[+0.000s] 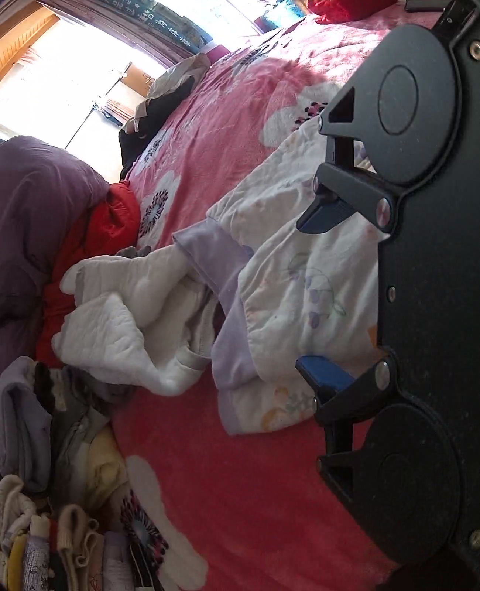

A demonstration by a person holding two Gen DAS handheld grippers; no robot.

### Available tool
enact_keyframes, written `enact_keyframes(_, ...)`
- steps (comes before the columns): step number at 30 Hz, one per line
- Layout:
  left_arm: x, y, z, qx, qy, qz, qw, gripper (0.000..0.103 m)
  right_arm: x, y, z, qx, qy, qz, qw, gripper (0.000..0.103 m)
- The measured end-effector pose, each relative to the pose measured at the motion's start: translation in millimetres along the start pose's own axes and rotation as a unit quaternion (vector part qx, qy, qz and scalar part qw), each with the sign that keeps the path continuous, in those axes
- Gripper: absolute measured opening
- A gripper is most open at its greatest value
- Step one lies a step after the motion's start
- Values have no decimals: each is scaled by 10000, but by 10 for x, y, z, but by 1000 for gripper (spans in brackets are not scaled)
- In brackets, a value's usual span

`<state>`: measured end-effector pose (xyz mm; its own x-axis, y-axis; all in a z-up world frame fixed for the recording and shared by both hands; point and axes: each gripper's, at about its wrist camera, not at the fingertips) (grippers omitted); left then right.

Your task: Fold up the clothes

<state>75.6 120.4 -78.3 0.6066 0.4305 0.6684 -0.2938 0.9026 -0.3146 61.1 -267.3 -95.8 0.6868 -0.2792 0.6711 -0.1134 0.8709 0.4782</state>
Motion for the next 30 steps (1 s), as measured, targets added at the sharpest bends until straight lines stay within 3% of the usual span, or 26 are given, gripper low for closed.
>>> enact_keyframes(5, -59, 109, -97, 192, 212, 207, 9994, 72, 10, -18, 4, 26, -15, -52, 10000, 98)
enact_keyframes(9, -64, 169, -84, 39, 212, 406, 9989, 69, 10, -4, 2, 53, -14, -46, 10000, 98)
enact_keyframes(11, -75, 109, -74, -152, 181, 255, 9994, 23, 9, -1, 4, 75, -6, -39, 10000, 98)
enact_keyframes(13, -82, -17, -29, -273, 24, -96, 9996, 16, 12, 6, 2, 101, -5, -34, 9999, 98)
enact_keyframes(18, -104, -366, 131, -1043, -384, -822, 9904, 13, 18, 22, 11, 215, -13, -38, 9998, 97)
enact_keyframes(23, -332, -850, 240, -1677, -557, -1918, 9654, 12, 45, 13, 49, 525, -58, -176, 9984, 95)
enact_keyframes(26, -554, -1143, 297, -1963, -692, -2828, 9363, 12, 66, 23, 98, 804, -147, -219, 9964, 93)
enact_keyframes(28, -733, -1318, 344, -2074, -811, -3504, 9097, 12, 81, 38, 136, 1017, -220, -213, 9943, 93)
enact_keyframes(30, -881, -1440, 363, -2184, -813, -3916, 8902, 12, 90, 48, 157, 1243, -242, -244, 9917, 93)
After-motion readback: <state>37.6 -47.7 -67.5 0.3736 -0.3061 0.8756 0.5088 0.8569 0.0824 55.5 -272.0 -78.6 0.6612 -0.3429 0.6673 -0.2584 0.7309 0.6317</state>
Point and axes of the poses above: each gripper's, at about its wrist camera, not at the fingertips, and z roughly against the way its jaws point, y to its left, x to its top, and after that the axes turned 3 degrees about -z, right-handed
